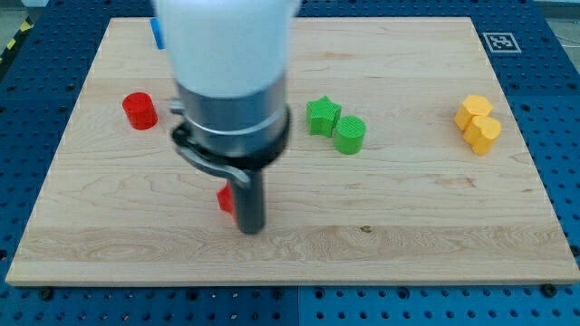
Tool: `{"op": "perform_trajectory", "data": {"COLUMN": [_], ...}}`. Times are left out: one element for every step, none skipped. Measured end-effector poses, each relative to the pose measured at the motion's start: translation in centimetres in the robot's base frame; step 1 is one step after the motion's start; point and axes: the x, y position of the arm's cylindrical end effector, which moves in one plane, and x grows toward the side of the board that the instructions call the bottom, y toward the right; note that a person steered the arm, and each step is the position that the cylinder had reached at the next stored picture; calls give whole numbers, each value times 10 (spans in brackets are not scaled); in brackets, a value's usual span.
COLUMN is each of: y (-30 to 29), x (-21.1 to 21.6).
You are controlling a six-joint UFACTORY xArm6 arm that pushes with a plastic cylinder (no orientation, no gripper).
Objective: Move the red star close to the red circle
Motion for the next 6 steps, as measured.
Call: {"op": "perform_trajectory", "data": {"y": [-48,-45,0,41,52,24], "x": [-33,-23,-2,-8,-39,-60]}}
